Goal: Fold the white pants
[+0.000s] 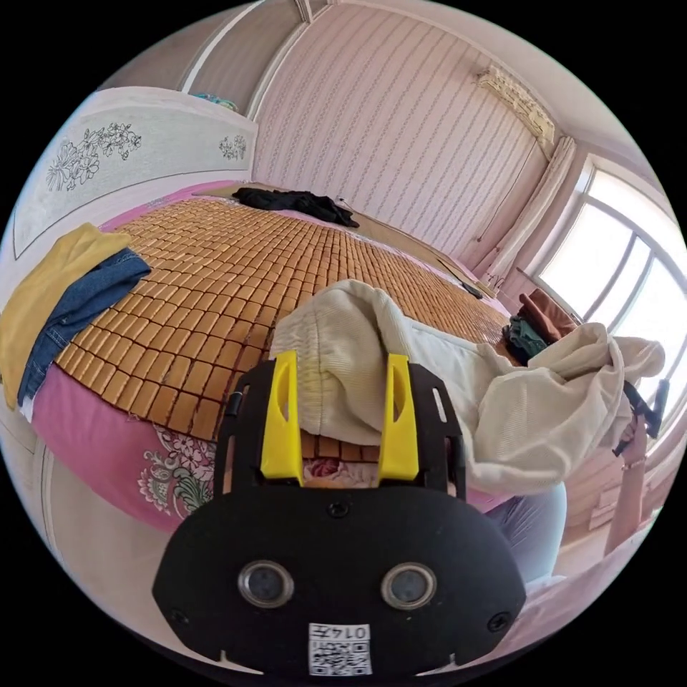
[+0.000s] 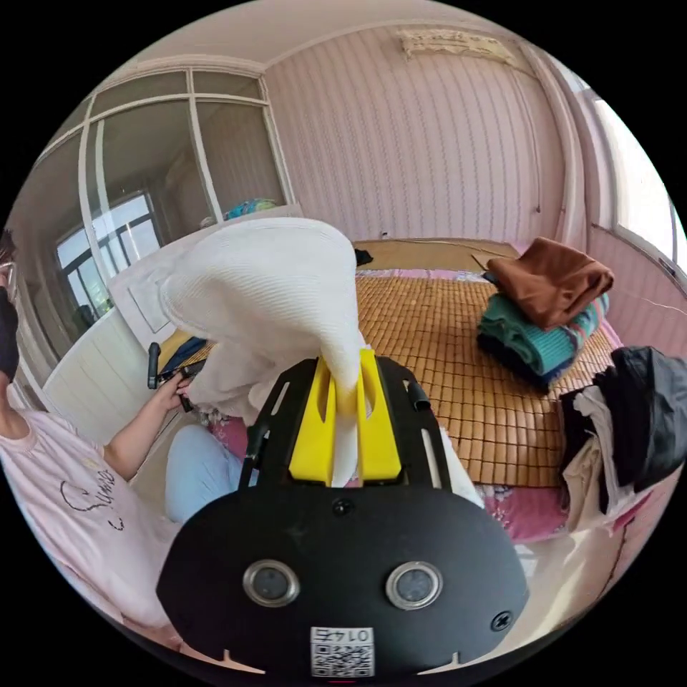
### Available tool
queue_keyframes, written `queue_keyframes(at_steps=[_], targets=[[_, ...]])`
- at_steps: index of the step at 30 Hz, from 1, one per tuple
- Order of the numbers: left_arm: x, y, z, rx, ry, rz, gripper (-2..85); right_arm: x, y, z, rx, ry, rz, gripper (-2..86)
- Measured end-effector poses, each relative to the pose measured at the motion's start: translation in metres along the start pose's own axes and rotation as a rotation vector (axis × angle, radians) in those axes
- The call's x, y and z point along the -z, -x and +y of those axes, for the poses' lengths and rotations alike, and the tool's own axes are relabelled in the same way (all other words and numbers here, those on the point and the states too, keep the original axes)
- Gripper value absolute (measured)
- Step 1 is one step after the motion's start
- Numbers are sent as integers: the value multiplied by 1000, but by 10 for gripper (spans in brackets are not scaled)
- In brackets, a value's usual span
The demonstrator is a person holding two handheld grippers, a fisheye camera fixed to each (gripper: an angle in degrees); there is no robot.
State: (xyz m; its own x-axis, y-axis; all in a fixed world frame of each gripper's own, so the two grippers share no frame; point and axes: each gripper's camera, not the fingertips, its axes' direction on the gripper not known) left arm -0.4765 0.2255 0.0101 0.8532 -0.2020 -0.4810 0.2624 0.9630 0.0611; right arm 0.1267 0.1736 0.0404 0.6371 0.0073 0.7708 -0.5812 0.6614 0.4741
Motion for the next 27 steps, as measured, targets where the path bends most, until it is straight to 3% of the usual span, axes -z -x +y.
queue_keyframes(at_steps=[3,6,11,13,17,22,24,27], targets=[[-24,-19,3,-86,106,-82,170,4,-38,13,-134,112,254,63],[-28,-43,16,-242,71,-225,141,1,-36,31,-142,159,463,62],[18,-62,37,-363,-23,-186,60,-15,2,36,-27,72,592,44],[60,-80,70,-486,-156,-174,56,-28,21,28,41,52,563,44],[105,-100,145,-699,-291,-221,60,-85,72,1,200,91,284,79],[142,-55,198,-326,-161,-94,31,-170,158,-33,392,171,-158,132],[152,-40,210,-251,-156,17,13,-209,214,-44,514,232,-365,139],[154,-42,221,-304,-62,-16,6,-254,281,-41,672,342,-509,138]])
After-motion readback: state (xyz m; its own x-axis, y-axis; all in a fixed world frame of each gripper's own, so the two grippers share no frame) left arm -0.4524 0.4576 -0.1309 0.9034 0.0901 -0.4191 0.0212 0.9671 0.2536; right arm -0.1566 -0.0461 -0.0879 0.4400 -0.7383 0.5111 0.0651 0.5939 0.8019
